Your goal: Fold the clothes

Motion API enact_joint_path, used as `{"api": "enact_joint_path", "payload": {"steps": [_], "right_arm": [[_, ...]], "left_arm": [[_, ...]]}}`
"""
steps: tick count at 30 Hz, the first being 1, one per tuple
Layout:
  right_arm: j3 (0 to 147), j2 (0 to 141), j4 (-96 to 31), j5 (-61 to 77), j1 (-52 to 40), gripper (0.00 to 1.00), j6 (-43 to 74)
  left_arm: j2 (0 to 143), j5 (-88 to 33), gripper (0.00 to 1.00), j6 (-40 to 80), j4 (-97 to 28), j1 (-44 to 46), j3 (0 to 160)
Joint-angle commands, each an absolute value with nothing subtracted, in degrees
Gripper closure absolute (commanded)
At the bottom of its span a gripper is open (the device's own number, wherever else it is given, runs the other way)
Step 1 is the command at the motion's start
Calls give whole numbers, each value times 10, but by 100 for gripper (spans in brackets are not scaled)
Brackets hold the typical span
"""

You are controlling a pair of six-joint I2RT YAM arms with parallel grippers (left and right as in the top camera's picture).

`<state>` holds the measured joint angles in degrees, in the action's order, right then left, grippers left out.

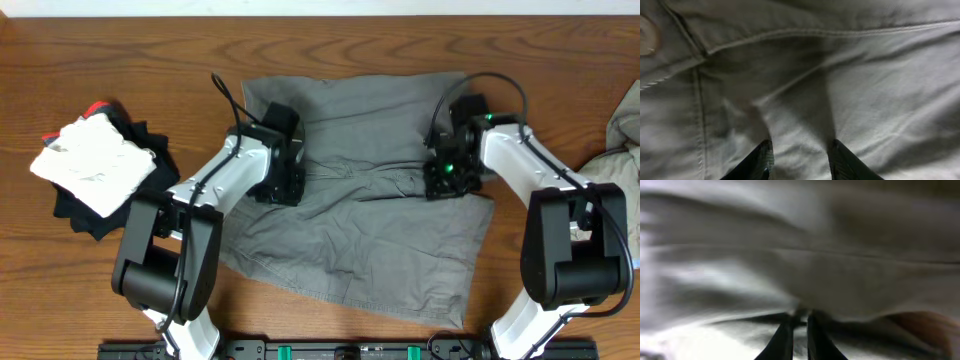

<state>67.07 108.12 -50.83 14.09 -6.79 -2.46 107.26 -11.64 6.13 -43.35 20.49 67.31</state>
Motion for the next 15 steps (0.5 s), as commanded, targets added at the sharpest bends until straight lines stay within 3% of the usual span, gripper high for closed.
{"api": "enact_joint_path", "payload": {"steps": [1,15], "right_arm": [[640,1083,-481,133,-73,90,-8],[628,1084,-334,23,-71,85,43]], "left_arm": [[1075,-115,61,63,-417,206,651],[1075,-115,61,78,-265,206,602]]}}
